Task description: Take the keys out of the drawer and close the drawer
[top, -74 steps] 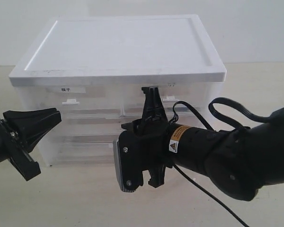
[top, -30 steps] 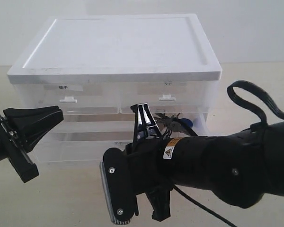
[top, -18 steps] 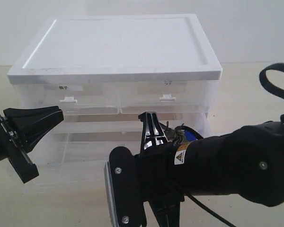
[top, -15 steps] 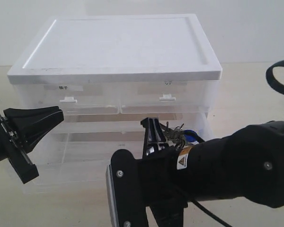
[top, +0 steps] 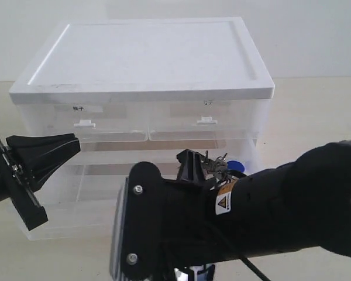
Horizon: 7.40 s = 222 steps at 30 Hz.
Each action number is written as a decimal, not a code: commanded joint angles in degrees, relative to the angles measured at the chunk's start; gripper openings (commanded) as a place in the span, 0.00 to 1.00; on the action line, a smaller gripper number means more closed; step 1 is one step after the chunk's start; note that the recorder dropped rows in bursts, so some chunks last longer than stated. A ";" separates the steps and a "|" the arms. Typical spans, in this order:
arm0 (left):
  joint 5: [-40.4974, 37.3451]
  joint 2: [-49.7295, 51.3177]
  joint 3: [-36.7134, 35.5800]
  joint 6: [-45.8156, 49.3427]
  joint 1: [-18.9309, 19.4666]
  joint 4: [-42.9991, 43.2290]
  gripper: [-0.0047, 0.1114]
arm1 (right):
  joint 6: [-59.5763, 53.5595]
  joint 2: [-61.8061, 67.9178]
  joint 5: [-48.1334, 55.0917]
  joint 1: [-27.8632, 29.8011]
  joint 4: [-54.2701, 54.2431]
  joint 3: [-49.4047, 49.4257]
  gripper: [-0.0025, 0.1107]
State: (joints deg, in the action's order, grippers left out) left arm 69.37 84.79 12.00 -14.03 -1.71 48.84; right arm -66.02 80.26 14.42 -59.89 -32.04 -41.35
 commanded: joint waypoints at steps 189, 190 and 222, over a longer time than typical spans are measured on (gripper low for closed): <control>0.59 -0.24 0.20 -2.64 -0.31 5.10 0.08 | 36.10 11.37 16.51 -5.79 33.64 -11.11 0.02; 0.59 -0.24 0.20 -2.64 -0.31 5.10 0.08 | 37.33 11.56 15.45 -5.79 35.18 -11.11 0.02; 0.59 -14.58 -1.39 -9.25 -0.31 16.71 0.08 | 78.85 11.56 9.06 0.25 79.32 -11.11 0.02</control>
State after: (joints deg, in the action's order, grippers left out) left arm 69.37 70.71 10.92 -22.41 -1.71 65.55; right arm 11.49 92.03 25.14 -61.69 45.54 -52.46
